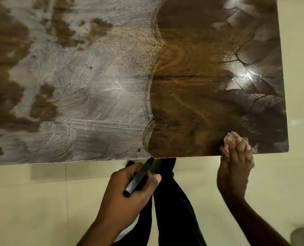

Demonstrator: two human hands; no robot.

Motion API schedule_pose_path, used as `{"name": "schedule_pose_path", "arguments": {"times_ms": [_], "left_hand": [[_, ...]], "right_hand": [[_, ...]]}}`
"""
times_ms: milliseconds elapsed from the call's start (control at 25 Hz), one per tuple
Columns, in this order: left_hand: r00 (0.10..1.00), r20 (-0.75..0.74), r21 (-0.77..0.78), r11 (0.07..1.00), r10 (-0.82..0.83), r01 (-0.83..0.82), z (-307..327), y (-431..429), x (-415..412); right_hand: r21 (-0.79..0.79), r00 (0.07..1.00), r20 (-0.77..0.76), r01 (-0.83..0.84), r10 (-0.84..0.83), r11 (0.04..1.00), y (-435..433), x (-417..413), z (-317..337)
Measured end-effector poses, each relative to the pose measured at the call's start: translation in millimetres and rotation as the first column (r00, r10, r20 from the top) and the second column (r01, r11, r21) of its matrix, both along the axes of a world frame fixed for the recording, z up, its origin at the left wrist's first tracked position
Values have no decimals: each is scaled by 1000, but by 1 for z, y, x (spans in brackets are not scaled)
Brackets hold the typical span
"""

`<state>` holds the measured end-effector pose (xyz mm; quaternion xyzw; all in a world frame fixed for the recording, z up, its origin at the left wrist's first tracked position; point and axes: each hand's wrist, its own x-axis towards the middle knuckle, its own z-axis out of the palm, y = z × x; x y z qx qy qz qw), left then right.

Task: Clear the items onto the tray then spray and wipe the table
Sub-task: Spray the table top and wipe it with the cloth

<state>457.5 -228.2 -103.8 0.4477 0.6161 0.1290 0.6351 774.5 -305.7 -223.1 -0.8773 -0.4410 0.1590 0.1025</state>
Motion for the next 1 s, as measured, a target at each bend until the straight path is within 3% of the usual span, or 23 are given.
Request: {"name": "schedule_pose_path", "arguments": {"times_ms": [80, 200, 240, 320, 400, 440, 480, 560, 640, 720, 760, 800, 840, 920, 960, 1000], "left_hand": [[997, -48, 36, 997, 67, -66, -1, 2, -3], [980, -152, 126, 986, 130, -112, 2, 9, -10], [977, -162, 146, 983, 139, -115, 5, 13, -13], [976, -151, 163, 978, 157, -133, 8, 17, -23], [975, -103, 149, 972, 197, -180, 10, 20, -34], [974, -80, 129, 971, 211, -200, 10, 20, -39], [973, -65, 106, 971, 223, -216, 10, 21, -43], [971, -46, 89, 969, 235, -230, 10, 25, -48], [968, -9, 84, 965, 249, -248, 11, 31, -48], [962, 7, 94, 957, 275, -274, 11, 41, -47], [963, 3, 116, 956, 271, -269, 10, 47, -47], [965, -14, 138, 956, 262, -258, 11, 54, -46], [965, -28, 156, 955, 259, -252, 11, 62, -45], [964, -53, 174, 953, 261, -249, 9, 78, -45], [963, -66, 178, 953, 260, -245, 9, 87, -45], [963, -70, 175, 953, 261, -245, 9, 96, -46]], "right_hand": [[-21, 999, -32, 22, -22, 1000, 19, -69, -1], [-20, 927, -112, -363, 359, 932, 32, -178, 0], [17, 835, -143, -535, 532, 845, 33, -197, 0], [61, 546, -147, -827, 825, 558, 41, -193, -4], [-22, 293, -123, -956, 948, 293, 68, -144, -3], [-81, 258, -128, -965, 958, 249, 83, -114, -4], [-122, 306, -119, -948, 944, 292, 99, -86, -3], [-93, 588, -70, -808, 806, 581, 136, -46, 0], [-8, 883, -61, -467, 465, 884, 169, -48, 5], [10, 988, -37, -148, 148, 989, 191, -100, 3], [3, 992, -24, -125, 125, 992, 190, -132, -1], [-13, 973, -25, -228, 228, 974, 180, -164, -6], [-39, 912, -73, -408, 404, 912, 164, -193, -8], [6, 650, -234, -743, 723, 669, 129, -223, -10], [118, 446, -239, -868, 863, 482, 119, -216, -15], [177, 232, -135, -951, 963, 254, 123, -201, -14]]}}
